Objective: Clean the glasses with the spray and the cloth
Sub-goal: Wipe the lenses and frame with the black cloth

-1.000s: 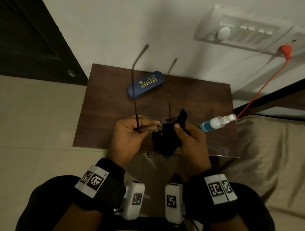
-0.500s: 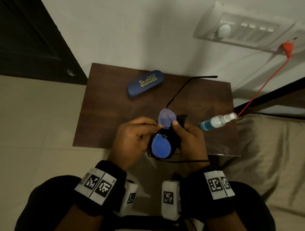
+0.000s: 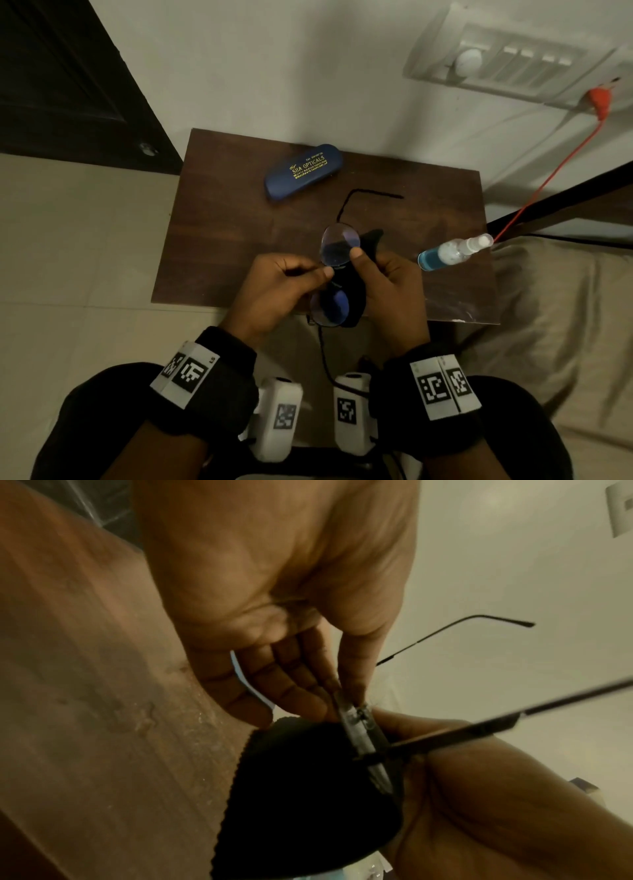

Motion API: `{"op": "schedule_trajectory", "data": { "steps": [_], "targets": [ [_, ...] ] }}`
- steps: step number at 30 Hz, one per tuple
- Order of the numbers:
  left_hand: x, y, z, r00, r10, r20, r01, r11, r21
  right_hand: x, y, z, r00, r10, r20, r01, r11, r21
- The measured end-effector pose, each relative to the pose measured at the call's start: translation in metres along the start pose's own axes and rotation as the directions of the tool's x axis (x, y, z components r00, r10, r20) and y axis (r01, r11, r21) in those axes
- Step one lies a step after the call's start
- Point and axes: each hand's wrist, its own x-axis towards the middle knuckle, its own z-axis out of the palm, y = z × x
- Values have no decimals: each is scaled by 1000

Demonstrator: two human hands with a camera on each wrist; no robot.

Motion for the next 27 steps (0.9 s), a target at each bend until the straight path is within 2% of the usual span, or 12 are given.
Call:
{"op": "schedule_trajectory", "data": {
  "steps": [3, 6, 9, 11, 15, 17, 19, 22, 25, 27],
  "targets": [
    [-1, -1, -3, 999, -33, 37, 34, 999, -12, -2, -2, 0, 1000, 0, 5, 0, 999, -50],
    [1, -4, -4, 995, -97, 6, 97, 994, -48, 2, -3, -7, 990, 10, -137, -19, 998, -68],
    [2, -4, -3, 989, -147, 2, 147, 987, -68, 3, -13, -13, 968, -61, -245, 44, 996, -74],
    [3, -4, -2, 986, -168, 0, 167, 983, -76, 1, -20, -12, 972, -129, -198, 112, 989, -94],
    [4, -3, 2, 978, -210, -8, 208, 973, -94, -8, -21, -2, 973, -219, 71, 227, 962, -149],
    [3, -2, 2, 977, -211, -23, 208, 973, -95, -9, -14, 0, 960, -255, 118, 277, 933, -228],
    [2, 0, 2, 981, -190, -33, 186, 978, -91, -9, -6, 1, 930, -332, 158, 367, 824, -432],
    [0, 1, 4, 987, -158, -25, 156, 985, -79, -8, 2, 1, 888, -387, 248, 441, 565, -698],
    [-1, -1, 3, 993, -117, -33, 118, 993, 11, -9, 2, 2, 878, -382, 289, 450, 449, -772],
    [0, -2, 2, 992, -110, -62, 113, 993, 42, -12, 2, 1, 848, -385, 365, 509, 393, -766]
  ]
}}
